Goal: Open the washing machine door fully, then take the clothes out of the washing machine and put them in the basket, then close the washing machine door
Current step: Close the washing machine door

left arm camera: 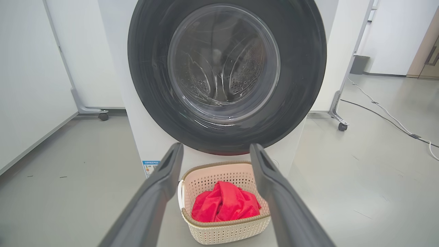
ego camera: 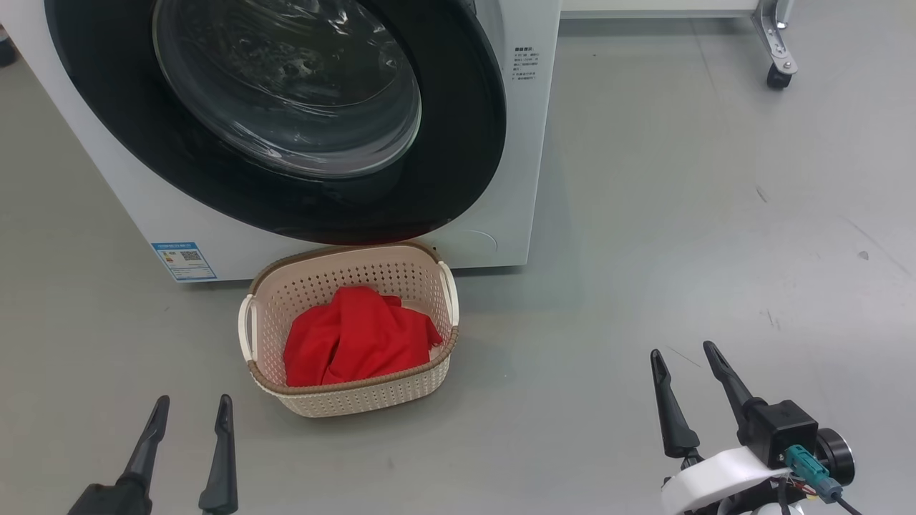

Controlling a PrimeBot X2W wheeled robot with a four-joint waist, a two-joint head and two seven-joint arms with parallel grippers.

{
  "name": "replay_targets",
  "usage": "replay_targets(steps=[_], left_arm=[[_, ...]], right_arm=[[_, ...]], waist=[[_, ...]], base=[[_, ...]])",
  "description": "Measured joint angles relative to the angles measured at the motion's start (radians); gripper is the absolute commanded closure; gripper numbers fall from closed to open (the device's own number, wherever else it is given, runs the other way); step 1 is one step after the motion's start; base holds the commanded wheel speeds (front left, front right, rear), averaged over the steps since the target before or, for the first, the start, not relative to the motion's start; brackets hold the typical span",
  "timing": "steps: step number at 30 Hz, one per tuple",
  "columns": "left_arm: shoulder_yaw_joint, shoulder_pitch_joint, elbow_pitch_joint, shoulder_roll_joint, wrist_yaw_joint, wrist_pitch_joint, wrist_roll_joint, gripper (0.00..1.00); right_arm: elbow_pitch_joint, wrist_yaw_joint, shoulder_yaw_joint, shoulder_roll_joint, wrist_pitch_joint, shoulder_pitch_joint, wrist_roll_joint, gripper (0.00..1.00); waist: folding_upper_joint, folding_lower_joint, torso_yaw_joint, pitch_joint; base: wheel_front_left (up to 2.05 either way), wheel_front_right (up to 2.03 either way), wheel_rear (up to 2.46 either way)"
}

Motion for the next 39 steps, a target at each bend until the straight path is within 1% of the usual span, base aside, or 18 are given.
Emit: replay_targets(steps=[14, 15, 17, 25, 32, 34, 35, 37, 38, 39], left_arm=[[-0.002, -0.001, 0.016, -0.021, 0.004, -0.007, 0.013, 0.00], [-0.003, -0.001, 0.019, -0.022, 0.005, -0.007, 0.013, 0.00], [-0.002, -0.002, 0.020, -0.023, 0.008, -0.009, 0.013, 0.00], [-0.005, -0.005, 0.019, -0.023, 0.009, -0.010, 0.016, 0.00], [-0.012, -0.029, 0.011, -0.023, 0.009, -0.010, 0.021, 0.00], [-0.016, -0.042, 0.007, -0.025, 0.009, -0.010, 0.022, 0.00], [-0.018, -0.046, 0.004, -0.025, 0.009, -0.010, 0.022, 0.00], [-0.023, -0.048, 0.001, -0.025, 0.008, -0.010, 0.026, 0.00], [-0.026, -0.050, -0.001, -0.025, 0.008, -0.010, 0.026, 0.00], [-0.028, -0.054, -0.002, -0.025, 0.008, -0.010, 0.026, 0.00]], right_arm=[[-0.007, 0.000, -0.004, 0.000, 0.000, 0.000, 0.000, 0.00], [-0.007, 0.000, -0.004, 0.000, 0.000, 0.000, 0.000, 0.38], [-0.014, 0.000, -0.007, 0.001, 0.000, -0.001, 0.000, 1.00], [-0.012, 0.005, -0.004, 0.001, 0.000, -0.007, 0.000, 1.00], [-0.009, 0.044, 0.023, -0.021, 0.000, -0.091, -0.020, 1.00], [-0.005, 0.047, 0.028, -0.028, 0.000, -0.126, -0.027, 1.00], [-0.003, 0.054, 0.032, -0.032, 0.002, -0.145, -0.029, 1.00], [0.002, 0.058, 0.040, -0.036, 0.007, -0.183, -0.034, 1.00], [0.005, 0.066, 0.045, -0.037, 0.010, -0.204, -0.034, 1.00], [0.008, 0.067, 0.050, -0.038, 0.018, -0.226, -0.034, 1.00]], waist=[[0.0000, 0.0000, 0.000, 0.011], [0.0000, 0.0000, 0.001, 0.013], [0.0000, 0.0000, 0.002, 0.016], [0.0000, 0.0000, 0.006, 0.030], [0.0000, 0.0000, 0.016, 0.058], [0.0000, 0.0001, 0.022, 0.068], [0.0000, 0.0000, 0.025, 0.073], [0.0000, 0.0001, 0.033, 0.085], [0.0000, 0.0001, 0.037, 0.091], [0.0000, 0.0000, 0.042, 0.098]], base=[[0.00, 0.00, 0.00], [0.00, 0.00, 0.00], [0.00, 0.00, 0.00], [0.00, 0.00, 0.00], [0.00, 0.00, 0.00], [0.00, 0.00, 0.00], [0.00, 0.00, 0.00], [0.00, 0.00, 0.00], [0.00, 0.00, 0.00], [0.00, 0.00, 0.00]])
